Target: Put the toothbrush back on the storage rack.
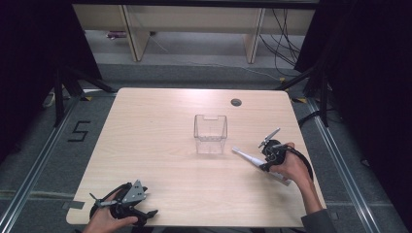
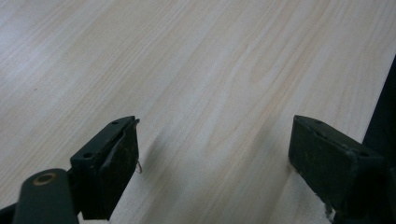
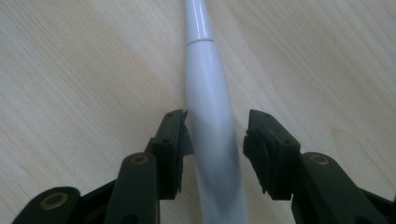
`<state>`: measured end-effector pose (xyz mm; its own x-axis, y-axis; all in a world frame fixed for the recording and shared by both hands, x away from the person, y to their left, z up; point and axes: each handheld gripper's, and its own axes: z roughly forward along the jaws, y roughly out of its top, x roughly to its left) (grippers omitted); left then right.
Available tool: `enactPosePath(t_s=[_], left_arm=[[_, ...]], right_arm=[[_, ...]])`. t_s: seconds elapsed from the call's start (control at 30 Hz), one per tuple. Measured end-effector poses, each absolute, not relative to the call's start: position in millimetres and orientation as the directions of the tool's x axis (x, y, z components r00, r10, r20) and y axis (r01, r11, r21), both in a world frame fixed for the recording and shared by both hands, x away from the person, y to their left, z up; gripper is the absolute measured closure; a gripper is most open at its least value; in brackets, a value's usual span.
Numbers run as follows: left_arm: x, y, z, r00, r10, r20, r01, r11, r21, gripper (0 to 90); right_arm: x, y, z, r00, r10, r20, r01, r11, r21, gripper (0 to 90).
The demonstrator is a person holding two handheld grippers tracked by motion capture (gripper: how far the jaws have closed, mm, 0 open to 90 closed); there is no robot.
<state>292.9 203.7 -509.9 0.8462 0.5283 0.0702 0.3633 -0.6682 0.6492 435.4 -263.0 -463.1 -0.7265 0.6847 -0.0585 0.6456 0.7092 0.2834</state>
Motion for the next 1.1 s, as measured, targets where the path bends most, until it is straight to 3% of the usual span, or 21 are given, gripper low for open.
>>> enactPosePath(t_s=[1.1], left_arm=[[293,204,-508,0.851,0.52,0.073,0.357,-0.675,0.645,15.6]], right_arm=[[456,-251,-473,-0.733,0.679,-0.028,0.673,0.731,0.11,66.3]])
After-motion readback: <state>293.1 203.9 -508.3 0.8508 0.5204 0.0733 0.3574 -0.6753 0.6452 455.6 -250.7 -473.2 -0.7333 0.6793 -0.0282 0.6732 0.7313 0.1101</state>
